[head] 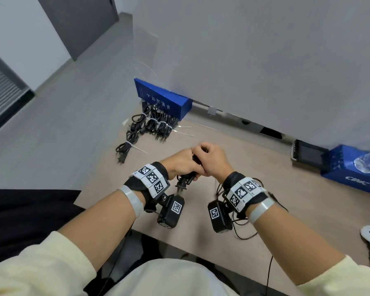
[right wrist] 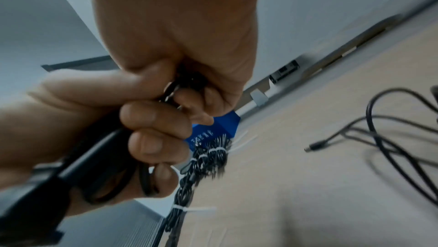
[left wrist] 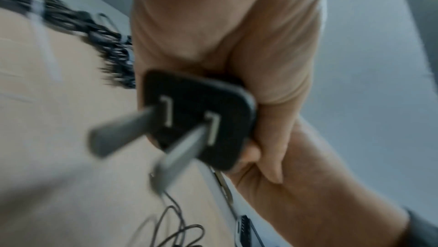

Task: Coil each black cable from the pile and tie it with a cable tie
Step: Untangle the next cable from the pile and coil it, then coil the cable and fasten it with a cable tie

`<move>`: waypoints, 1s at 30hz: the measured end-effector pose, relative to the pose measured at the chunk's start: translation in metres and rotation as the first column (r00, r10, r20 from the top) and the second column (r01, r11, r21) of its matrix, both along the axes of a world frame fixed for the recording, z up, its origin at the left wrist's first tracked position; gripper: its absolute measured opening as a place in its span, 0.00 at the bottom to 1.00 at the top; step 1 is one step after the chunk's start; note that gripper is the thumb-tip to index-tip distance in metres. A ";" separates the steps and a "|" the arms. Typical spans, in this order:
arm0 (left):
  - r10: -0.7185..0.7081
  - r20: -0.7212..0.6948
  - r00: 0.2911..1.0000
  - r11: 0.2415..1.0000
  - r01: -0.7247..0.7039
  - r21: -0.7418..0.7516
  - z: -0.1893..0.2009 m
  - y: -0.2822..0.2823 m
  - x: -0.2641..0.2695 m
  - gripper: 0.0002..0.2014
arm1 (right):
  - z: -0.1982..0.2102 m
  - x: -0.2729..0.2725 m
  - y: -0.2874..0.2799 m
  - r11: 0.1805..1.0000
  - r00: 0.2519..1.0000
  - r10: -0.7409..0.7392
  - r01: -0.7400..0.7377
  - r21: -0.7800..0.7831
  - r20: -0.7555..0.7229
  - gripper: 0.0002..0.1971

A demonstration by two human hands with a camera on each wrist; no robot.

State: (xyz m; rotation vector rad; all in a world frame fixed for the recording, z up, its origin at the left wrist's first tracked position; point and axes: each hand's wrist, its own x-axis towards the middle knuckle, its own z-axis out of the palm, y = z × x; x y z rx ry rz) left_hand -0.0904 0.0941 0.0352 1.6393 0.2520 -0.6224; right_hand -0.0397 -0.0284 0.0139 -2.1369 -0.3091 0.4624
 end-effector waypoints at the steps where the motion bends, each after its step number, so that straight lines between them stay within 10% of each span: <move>1: 0.038 -0.038 0.999 0.998 -0.040 -0.050 -0.008 0.010 -0.006 0.11 | -0.008 0.000 0.007 1.000 1.000 -0.003 0.003 -0.001 -0.027 0.14; 12: 0.167 -0.446 0.879 0.953 -0.261 -0.157 -0.058 0.110 -0.064 0.03 | -0.061 -0.028 0.126 0.975 0.969 0.217 -0.211 0.063 -0.115 0.11; 30: 0.361 -0.304 0.881 0.929 -0.370 0.031 -0.085 0.188 -0.074 0.13 | -0.084 -0.026 0.212 0.929 0.929 0.352 -0.362 -0.082 -0.112 0.19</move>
